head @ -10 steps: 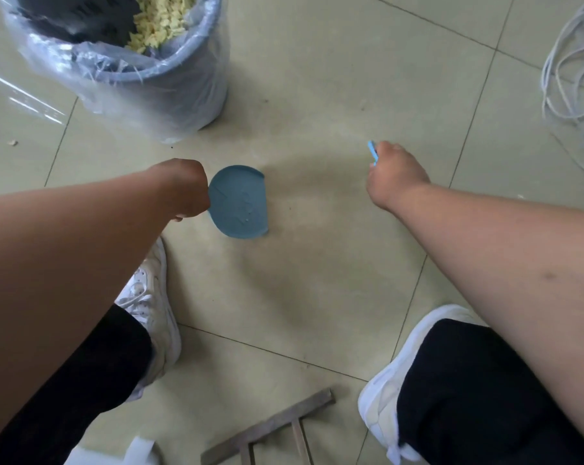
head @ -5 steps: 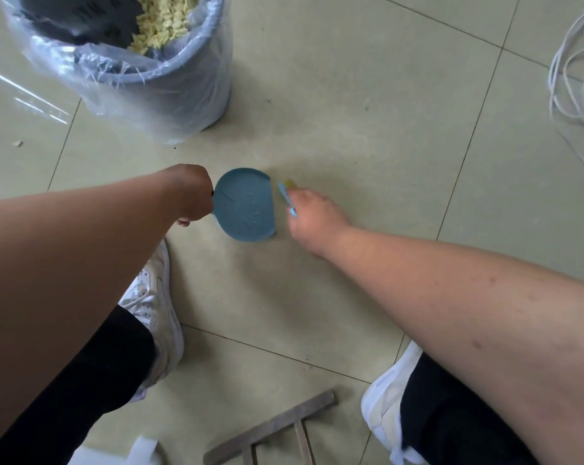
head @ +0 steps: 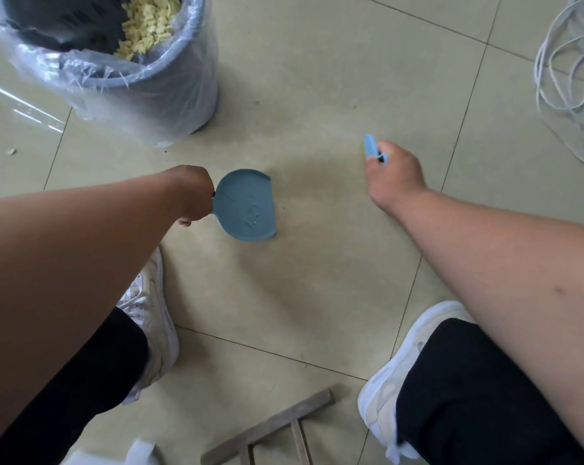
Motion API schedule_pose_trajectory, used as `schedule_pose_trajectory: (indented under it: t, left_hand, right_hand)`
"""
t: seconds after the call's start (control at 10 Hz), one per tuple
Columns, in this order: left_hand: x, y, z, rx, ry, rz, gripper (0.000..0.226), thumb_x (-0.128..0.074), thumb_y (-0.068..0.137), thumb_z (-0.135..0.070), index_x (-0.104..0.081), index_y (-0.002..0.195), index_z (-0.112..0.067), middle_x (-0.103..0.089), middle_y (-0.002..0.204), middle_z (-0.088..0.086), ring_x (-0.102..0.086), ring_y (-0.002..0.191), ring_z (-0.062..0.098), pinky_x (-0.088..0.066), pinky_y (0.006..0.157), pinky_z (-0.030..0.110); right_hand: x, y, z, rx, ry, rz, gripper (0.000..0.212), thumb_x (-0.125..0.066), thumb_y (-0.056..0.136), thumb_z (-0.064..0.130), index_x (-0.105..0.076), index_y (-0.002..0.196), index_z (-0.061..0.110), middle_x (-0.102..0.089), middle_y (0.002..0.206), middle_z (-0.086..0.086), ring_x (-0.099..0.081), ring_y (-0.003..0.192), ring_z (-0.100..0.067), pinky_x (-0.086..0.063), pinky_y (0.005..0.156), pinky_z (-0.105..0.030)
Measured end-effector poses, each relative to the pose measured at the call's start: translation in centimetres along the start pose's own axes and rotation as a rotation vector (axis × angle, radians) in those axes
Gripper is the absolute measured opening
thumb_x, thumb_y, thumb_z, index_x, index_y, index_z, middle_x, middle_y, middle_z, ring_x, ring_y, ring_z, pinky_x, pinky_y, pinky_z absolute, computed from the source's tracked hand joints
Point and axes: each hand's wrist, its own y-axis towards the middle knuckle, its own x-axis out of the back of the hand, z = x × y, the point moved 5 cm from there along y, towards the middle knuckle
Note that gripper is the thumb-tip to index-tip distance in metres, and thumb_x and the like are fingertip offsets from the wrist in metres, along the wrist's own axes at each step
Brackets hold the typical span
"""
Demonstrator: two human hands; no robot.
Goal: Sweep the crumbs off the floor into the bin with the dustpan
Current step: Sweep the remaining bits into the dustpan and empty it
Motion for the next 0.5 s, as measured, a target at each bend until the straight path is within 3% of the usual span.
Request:
schedule_pose_trajectory:
  t: [0.1, 0.2, 0.3, 0.5]
  left_hand:
    - [0.2, 0.3, -1.6, -0.044, 0.023, -0.001, 0.028, -0.055, 0.095, -0.019, -0.082, 0.089, -0.012, -0.080, 0.072, 0.001, -0.080, 0.071, 0.023, -0.066, 0.079, 0.037]
    - [0.3, 0.7, -3.1, -0.054, 0.028, -0.008, 0.026, -0.056, 0.095, -0.018, -0.082, 0.091, -0.012, -0.080, 0.072, 0.000, -0.080, 0.072, 0.022, -0.066, 0.080, 0.037]
    - [0.4, 0.9, -4.9, -0.070, -0.016, -0.002, 0.023, -0.059, 0.094, -0.016, -0.081, 0.097, -0.012, -0.081, 0.073, -0.001, -0.079, 0.074, 0.021, -0.066, 0.080, 0.038]
    - [2.0, 0.0, -9.0, -0.049, -0.223, 0.038, 0.021, -0.061, 0.099, -0.008, -0.073, 0.116, -0.011, -0.078, 0.107, 0.010, -0.080, 0.089, 0.027, -0.067, 0.076, 0.038]
  right_hand:
    - [3.1, 0.8, -4.5, -0.141, -0.082, -0.023, 0.015, -0.044, 0.099, 0.025, -0.050, 0.090, 0.015, -0.057, 0.088, -0.012, -0.050, 0.079, -0.031, -0.031, 0.065, -0.031]
    - [4.1, 0.7, -7.8, -0.280, -0.163, 0.015, 0.013, -0.044, 0.099, 0.020, -0.053, 0.104, 0.011, -0.062, 0.111, -0.018, -0.055, 0.093, -0.035, -0.037, 0.075, -0.030]
    - [3.1, -0.5, -8.9, -0.330, -0.182, 0.069, 0.032, -0.045, 0.100, 0.018, -0.052, 0.128, 0.004, -0.059, 0.130, -0.022, -0.059, 0.116, -0.039, -0.045, 0.088, -0.034]
    - [-1.6, -3.9, -4.2, -0.084, -0.177, 0.195, 0.037, -0.046, 0.101, 0.018, -0.047, 0.136, 0.004, -0.055, 0.133, -0.024, -0.058, 0.120, -0.042, -0.046, 0.094, -0.040]
